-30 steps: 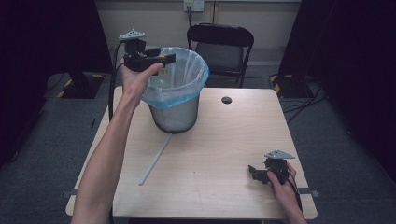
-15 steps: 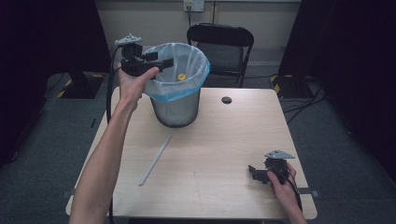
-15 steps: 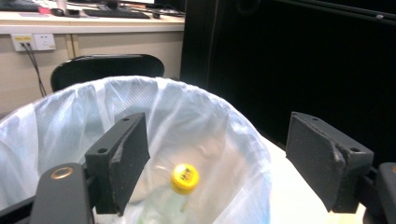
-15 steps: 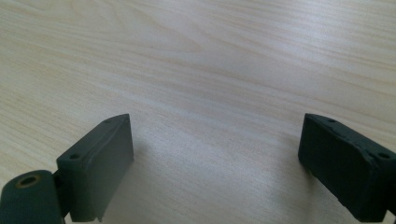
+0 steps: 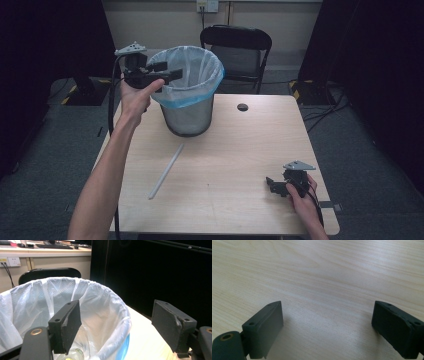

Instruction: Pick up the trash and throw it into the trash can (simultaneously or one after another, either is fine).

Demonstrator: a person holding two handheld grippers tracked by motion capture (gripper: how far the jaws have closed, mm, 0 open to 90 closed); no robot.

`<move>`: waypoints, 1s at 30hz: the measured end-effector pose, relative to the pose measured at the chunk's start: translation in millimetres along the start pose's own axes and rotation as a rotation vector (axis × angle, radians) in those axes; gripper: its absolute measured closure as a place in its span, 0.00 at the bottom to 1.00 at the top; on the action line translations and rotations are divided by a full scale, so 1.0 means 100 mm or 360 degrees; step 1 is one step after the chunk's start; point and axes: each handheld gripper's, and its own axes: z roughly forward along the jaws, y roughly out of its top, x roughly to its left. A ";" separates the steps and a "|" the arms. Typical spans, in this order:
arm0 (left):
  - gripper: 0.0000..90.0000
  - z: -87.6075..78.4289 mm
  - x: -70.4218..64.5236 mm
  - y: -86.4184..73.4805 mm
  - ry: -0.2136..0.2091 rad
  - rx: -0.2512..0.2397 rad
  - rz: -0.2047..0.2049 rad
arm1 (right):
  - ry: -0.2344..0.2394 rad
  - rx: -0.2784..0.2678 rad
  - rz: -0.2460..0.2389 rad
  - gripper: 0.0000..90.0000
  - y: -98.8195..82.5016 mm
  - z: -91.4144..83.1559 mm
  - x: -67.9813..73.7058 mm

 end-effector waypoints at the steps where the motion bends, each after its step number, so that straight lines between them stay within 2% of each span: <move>1: 0.27 -0.03 -0.01 -0.02 0.0007 -0.0001 0.0009 | -0.0002 0.0000 0.0000 0.10 0.00 0.00 0.00; 3: 0.28 -0.10 -0.02 -0.07 0.0022 -0.0010 0.0019 | -0.0002 0.0001 0.0001 0.10 0.00 0.00 0.00; 11: 0.30 -0.39 -0.01 -0.27 -0.0008 0.0006 0.0020 | -0.0002 0.0000 0.0000 0.10 0.00 0.00 0.00; 16: 0.28 -0.56 -0.09 -0.46 0.0000 0.0020 0.0066 | -0.0002 0.0000 0.0000 0.10 0.00 0.00 0.00; 19: 0.28 -0.65 -0.11 -0.58 -0.0007 0.0023 0.0060 | -0.0002 0.0001 0.0002 0.10 0.00 0.00 0.00; 22: 0.26 -0.69 -0.12 -0.71 0.0013 0.0100 0.0059 | -0.0002 0.0001 0.0001 0.10 0.00 0.00 0.00; 25: 0.24 -0.75 -0.12 -0.83 0.0024 0.0127 0.0064 | -0.0002 0.0001 0.0001 0.10 0.00 0.00 0.00; 30: 0.20 -0.84 -0.08 -1.07 0.0040 0.0191 0.0004 | -0.0002 0.0000 0.0000 0.10 0.00 0.00 0.00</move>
